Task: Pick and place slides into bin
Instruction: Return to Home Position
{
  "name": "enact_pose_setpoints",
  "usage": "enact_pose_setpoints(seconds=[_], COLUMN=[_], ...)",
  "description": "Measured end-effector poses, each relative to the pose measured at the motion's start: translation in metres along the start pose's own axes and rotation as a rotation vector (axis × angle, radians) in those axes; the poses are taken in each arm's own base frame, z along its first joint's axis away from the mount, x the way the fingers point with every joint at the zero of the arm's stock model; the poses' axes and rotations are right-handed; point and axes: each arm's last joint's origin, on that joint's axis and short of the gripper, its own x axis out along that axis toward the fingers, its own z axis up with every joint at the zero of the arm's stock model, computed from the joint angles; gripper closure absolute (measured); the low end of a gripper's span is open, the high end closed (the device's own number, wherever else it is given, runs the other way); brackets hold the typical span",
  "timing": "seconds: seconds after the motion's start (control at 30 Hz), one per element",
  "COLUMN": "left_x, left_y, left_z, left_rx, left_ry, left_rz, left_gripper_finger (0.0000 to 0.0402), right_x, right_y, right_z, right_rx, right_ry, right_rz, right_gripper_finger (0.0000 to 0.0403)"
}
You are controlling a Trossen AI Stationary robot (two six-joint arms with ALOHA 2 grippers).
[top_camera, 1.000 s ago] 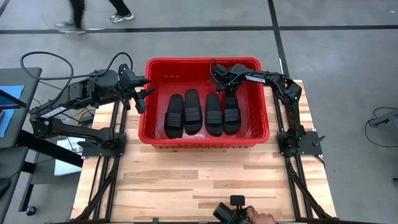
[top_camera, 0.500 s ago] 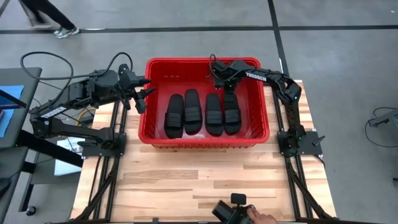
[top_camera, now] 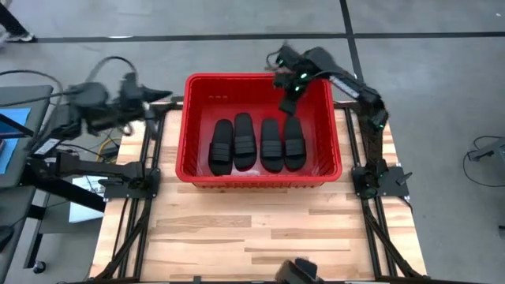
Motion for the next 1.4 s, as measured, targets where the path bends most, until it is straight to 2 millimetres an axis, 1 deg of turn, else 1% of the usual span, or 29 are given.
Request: enact_pose_setpoints(seconds=[0.1, 0.17, 0.27, 0.33, 0.43, 0.5, 0.53, 0.6, 0.67, 0.73, 0.83, 1.0, 1.07, 1.13, 1.17, 1.2, 1.33, 1.4], left_x=[-0.028, -0.049, -0.079, -0.094, -0.105, -0.112, -0.113, -0.113, -0.112, -0.113, -0.117, -0.131, -0.128, -0.125, -0.124, -0.122, -0.106, -0.104], left_y=[0.006, 0.011, 0.016, 0.019, 0.019, 0.020, 0.020, 0.019, 0.017, 0.016, 0.015, 0.016, 0.015, 0.013, 0.012, 0.011, 0.003, 0.001], left_z=[0.005, 0.007, 0.004, -0.003, -0.019, -0.032, -0.038, -0.052, -0.067, -0.080, -0.100, -0.129, -0.133, -0.137, -0.135, -0.133, -0.147, -0.148], left_rx=[0.000, -0.009, -0.012, -0.020, -0.047, -0.073, -0.091, -0.124, -0.149, -0.174, -0.205, -0.243, -0.266, -0.269, -0.265, -0.265, -0.283, -0.284], left_ry=[-0.120, -0.225, -0.338, -0.380, -0.408, -0.428, -0.437, -0.441, -0.443, -0.465, -0.483, -0.529, -0.512, -0.441, -0.458, -0.477, -0.395, -0.408], left_rz=[-0.046, -0.097, -0.163, -0.193, -0.256, -0.281, -0.292, -0.317, -0.349, -0.373, -0.412, -0.470, -0.478, -0.498, -0.509, -0.507, -0.445, -0.443], left_gripper_finger=[0.0248, 0.0248, 0.0248, 0.0248, 0.0248, 0.0248, 0.0248, 0.0248, 0.0248, 0.0248, 0.0248, 0.0248, 0.0248, 0.0248, 0.0248, 0.0248, 0.0248, 0.0248], right_x=[-0.056, -0.094, -0.152, -0.184, -0.216, -0.227, -0.229, -0.228, -0.220, -0.205, -0.178, -0.143, -0.131, -0.119, -0.115, -0.110, -0.090, -0.081], right_y=[0.024, 0.043, 0.079, 0.102, 0.135, 0.153, 0.162, 0.178, 0.193, 0.208, 0.229, 0.253, 0.261, 0.267, 0.269, 0.270, 0.273, 0.272], right_z=[-0.004, -0.012, -0.035, -0.054, -0.081, -0.096, -0.103, -0.114, -0.120, -0.124, -0.129, -0.146, -0.153, -0.160, -0.163, -0.167, -0.183, -0.190], right_rx=[-0.028, -0.058, -0.126, -0.168, -0.199, -0.203, -0.203, -0.194, -0.171, -0.146, -0.122, -0.108, -0.121, -0.146, -0.157, -0.172, -0.230, -0.245], right_ry=[-0.256, -0.420, -0.660, -0.801, -0.941, -1.000, -1.018, -1.039, -1.038, -1.035, -1.034, -1.091, -1.122, -1.152, -1.172, -1.184, -1.205, -1.224], right_rz=[0.066, 0.074, 0.060, 0.068, 0.080, 0.094, 0.108, 0.135, 0.143, 0.134, 0.119, 0.165, 0.198, 0.233, 0.253, 0.265, 0.294, 0.309], right_gripper_finger=[0.0305, 0.0308, 0.0314, 0.0319, 0.0326, 0.0330, 0.0331, 0.0332, 0.0333, 0.0333, 0.0333, 0.0333, 0.0333, 0.0333, 0.0333, 0.0333, 0.0333, 0.0333])
